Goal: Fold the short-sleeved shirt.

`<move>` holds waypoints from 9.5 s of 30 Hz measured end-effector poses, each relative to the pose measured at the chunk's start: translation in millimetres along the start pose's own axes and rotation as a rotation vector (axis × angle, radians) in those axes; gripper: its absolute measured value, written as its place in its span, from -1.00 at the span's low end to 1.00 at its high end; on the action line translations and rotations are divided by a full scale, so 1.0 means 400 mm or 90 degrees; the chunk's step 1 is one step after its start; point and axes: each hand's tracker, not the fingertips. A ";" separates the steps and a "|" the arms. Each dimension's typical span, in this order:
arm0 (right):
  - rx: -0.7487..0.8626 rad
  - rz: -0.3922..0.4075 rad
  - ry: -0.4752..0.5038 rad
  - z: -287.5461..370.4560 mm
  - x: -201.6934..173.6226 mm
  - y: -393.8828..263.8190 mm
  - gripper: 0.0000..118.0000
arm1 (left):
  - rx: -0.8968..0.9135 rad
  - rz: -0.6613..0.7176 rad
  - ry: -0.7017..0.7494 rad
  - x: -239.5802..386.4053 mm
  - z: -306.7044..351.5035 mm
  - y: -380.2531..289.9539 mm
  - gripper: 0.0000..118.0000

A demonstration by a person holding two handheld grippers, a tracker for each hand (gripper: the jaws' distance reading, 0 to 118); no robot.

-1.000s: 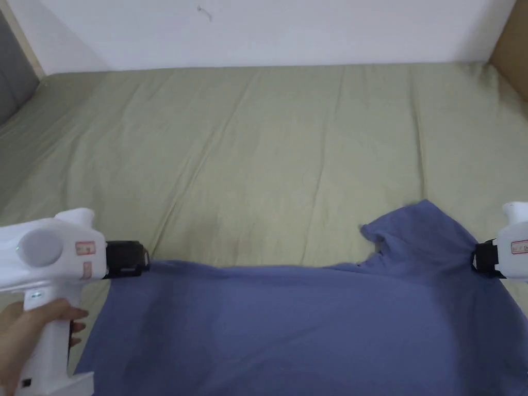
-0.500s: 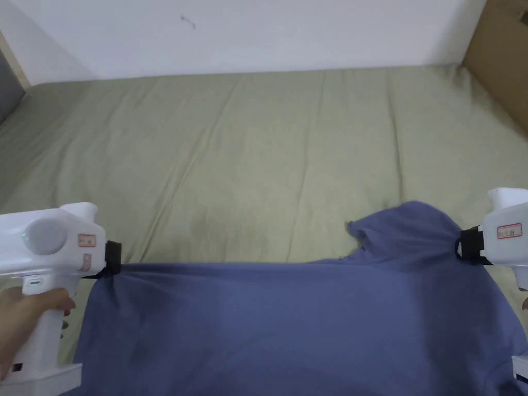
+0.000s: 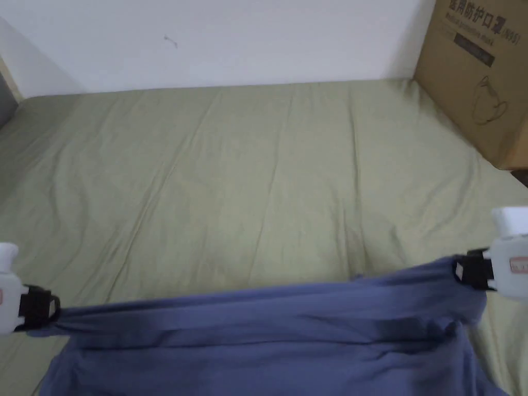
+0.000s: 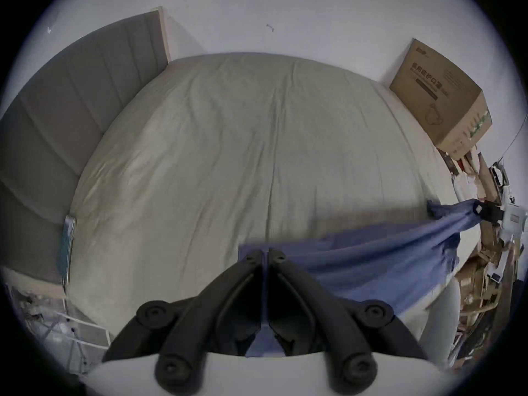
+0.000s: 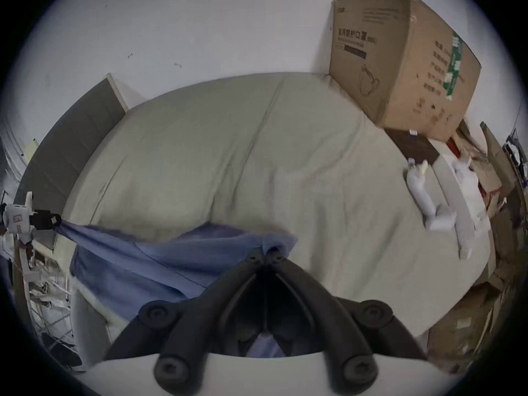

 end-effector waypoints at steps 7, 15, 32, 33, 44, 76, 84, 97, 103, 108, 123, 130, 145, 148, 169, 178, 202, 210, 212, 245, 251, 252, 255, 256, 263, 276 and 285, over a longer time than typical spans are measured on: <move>-0.131 -0.034 0.002 -0.022 0.027 -0.270 -1.00 | -0.086 0.038 -0.015 -0.025 -0.021 -0.218 -0.97; -0.105 -0.032 -0.011 0.003 0.040 -0.312 0.32 | -0.048 0.075 0.002 -0.006 -0.008 -0.242 0.41; -0.004 0.028 0.098 -0.072 -0.366 -0.183 -1.00 | 0.048 0.271 -0.195 -0.139 0.040 -0.256 0.97; -0.015 0.025 0.117 -0.082 -0.386 -0.186 -1.00 | 0.058 0.300 -0.200 -0.158 0.025 -0.267 1.00; -0.072 0.026 0.167 -0.118 -0.502 -0.207 -1.00 | -0.019 0.463 -0.284 -0.225 -0.173 -0.360 -0.75; 0.008 -0.275 0.110 0.001 -0.041 -0.300 -1.00 | -0.099 -0.115 -0.325 0.670 -0.156 -0.195 0.83; 0.054 -0.337 0.077 0.073 0.052 -0.330 -1.00 | -0.050 0.082 -0.376 0.540 -0.148 -0.155 -0.63; 0.046 -0.277 0.038 0.055 0.003 -0.324 -1.00 | -0.180 0.035 -0.394 0.682 -0.272 -0.252 -0.98; 0.036 -0.242 0.037 0.056 -0.035 -0.306 -1.00 | -0.268 0.096 -0.464 0.757 -0.338 -0.288 -0.99; 0.041 -0.171 0.009 0.074 -0.090 -0.280 -1.00 | -0.201 0.050 -0.487 0.703 -0.251 -0.259 -0.98; 0.034 -0.050 -0.001 0.035 -0.301 -0.229 -1.00 | -0.136 0.246 -0.414 0.170 -0.219 -0.272 0.88; 0.019 -0.019 -0.009 0.025 -0.345 -0.224 -1.00 | -0.131 0.319 -0.513 0.207 -0.325 -0.270 0.96; -0.003 0.010 -0.011 0.006 -0.404 -0.190 -1.00 | -0.151 0.271 -0.526 0.158 -0.381 -0.227 -0.93; -0.002 0.032 -0.012 0.004 -0.429 -0.188 -1.00 | -0.134 0.247 -0.511 0.097 -0.349 -0.221 -0.93; -0.056 0.016 0.024 -0.065 -0.420 -0.237 -1.00 | -0.020 0.229 -0.220 -0.186 0.026 -0.132 -0.93; -0.044 -0.011 0.019 -0.040 -0.355 -0.232 -1.00 | 0.023 0.060 -0.280 0.209 0.123 -0.052 -0.93; -0.071 -0.051 0.010 -0.059 -0.285 -0.284 -1.00 | -0.064 0.034 -0.277 0.342 -0.150 -0.092 -1.00; -0.074 -0.038 0.015 -0.060 -0.299 -0.284 -1.00 | -0.124 0.004 -0.343 0.470 -0.233 -0.163 -1.00; -0.074 -0.040 0.012 -0.057 -0.291 -0.288 -1.00 | -0.152 0.008 -0.372 0.513 -0.255 -0.182 -1.00; -0.003 0.006 0.140 -0.001 -0.442 -0.122 -1.00 | -0.019 0.151 -0.435 0.227 -0.100 -0.162 -1.00; -0.093 0.005 0.234 -0.159 -0.582 -0.105 -1.00 | -0.005 0.248 -0.397 0.046 -0.097 -0.245 -1.00; -0.114 0.019 0.212 -0.204 -0.599 -0.120 -1.00 | -0.002 0.266 -0.391 0.025 -0.097 -0.257 -1.00; -0.175 0.071 0.146 -0.310 -0.637 -0.172 -1.00 | -0.002 0.300 -0.416 -0.012 -0.101 -0.278 -1.00; -0.174 0.049 0.156 -0.314 -0.637 -0.176 -1.00 | -0.005 0.282 -0.416 -0.016 -0.103 -0.282 -1.00; -0.164 0.043 0.165 -0.289 -0.627 -0.155 -1.00 | -0.045 0.266 -0.524 -0.003 -0.166 -0.271 -0.75; -0.169 0.020 0.181 -0.296 -0.611 -0.154 -1.00 | -0.188 0.276 -0.598 0.082 -0.375 -0.196 1.00; -0.175 -0.007 0.192 -0.300 -0.601 -0.153 -1.00 | -0.193 0.255 -0.596 0.125 -0.437 -0.186 -0.55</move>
